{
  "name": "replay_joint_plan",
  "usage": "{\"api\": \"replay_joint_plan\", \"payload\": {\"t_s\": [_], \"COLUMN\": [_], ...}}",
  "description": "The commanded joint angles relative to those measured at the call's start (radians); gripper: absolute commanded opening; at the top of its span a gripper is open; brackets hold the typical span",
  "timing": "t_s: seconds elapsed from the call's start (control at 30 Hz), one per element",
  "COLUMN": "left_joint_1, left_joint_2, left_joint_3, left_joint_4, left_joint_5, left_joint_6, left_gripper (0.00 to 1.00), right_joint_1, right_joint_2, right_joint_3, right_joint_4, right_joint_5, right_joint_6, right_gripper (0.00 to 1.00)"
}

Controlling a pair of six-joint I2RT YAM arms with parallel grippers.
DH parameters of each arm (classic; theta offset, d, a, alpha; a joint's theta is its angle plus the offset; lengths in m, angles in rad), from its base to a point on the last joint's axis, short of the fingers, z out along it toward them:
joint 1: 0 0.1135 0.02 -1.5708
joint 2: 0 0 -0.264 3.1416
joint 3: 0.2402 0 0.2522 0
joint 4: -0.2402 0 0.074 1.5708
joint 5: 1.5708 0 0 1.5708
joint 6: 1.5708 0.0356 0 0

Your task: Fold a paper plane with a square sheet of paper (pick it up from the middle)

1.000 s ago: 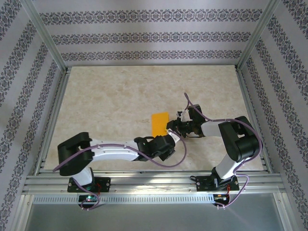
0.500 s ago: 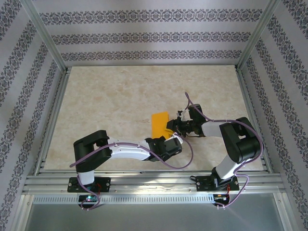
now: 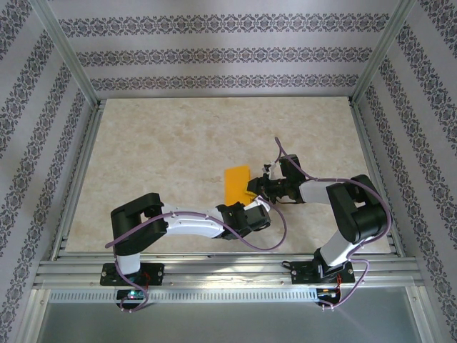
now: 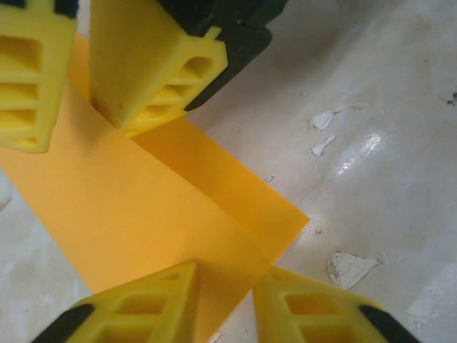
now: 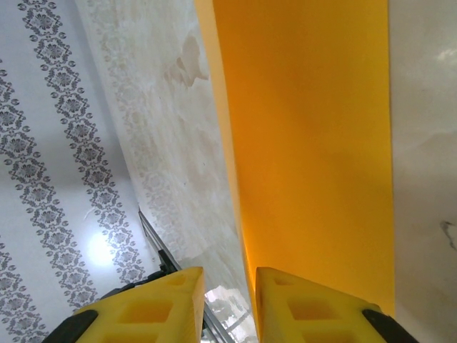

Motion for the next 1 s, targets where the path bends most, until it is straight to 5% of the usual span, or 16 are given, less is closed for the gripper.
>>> {"api": "replay_joint_plan", "payload": {"t_s": [0.0, 0.23, 0.67, 0.97], "left_joint_1": [-0.012, 0.018, 0.288, 0.364], "left_joint_2": [-0.001, -0.059, -0.193, -0.203], "left_joint_3": [0.017, -0.020, -0.215, -0.245], "left_joint_4": [-0.014, 0.018, 0.284, 0.362], "left_joint_5": [-0.030, 0.026, 0.621, 0.760], "left_joint_6": [0.014, -0.036, -0.246, -0.298], "left_gripper": [0.18, 0.06, 0.03, 0.02], "right_joint_1": [0.000, -0.003, -0.039, -0.020], "right_joint_2": [-0.027, -0.070, -0.401, -0.515], "right_joint_3": [0.001, 0.010, -0.085, -0.168], "right_joint_4": [-0.027, -0.120, -0.305, -0.303], "right_joint_5": [0.004, 0.063, 0.368, 0.331], "right_joint_6": [-0.018, -0.063, -0.164, -0.172], "right_gripper": [0.26, 0.28, 0.39, 0.32]}}
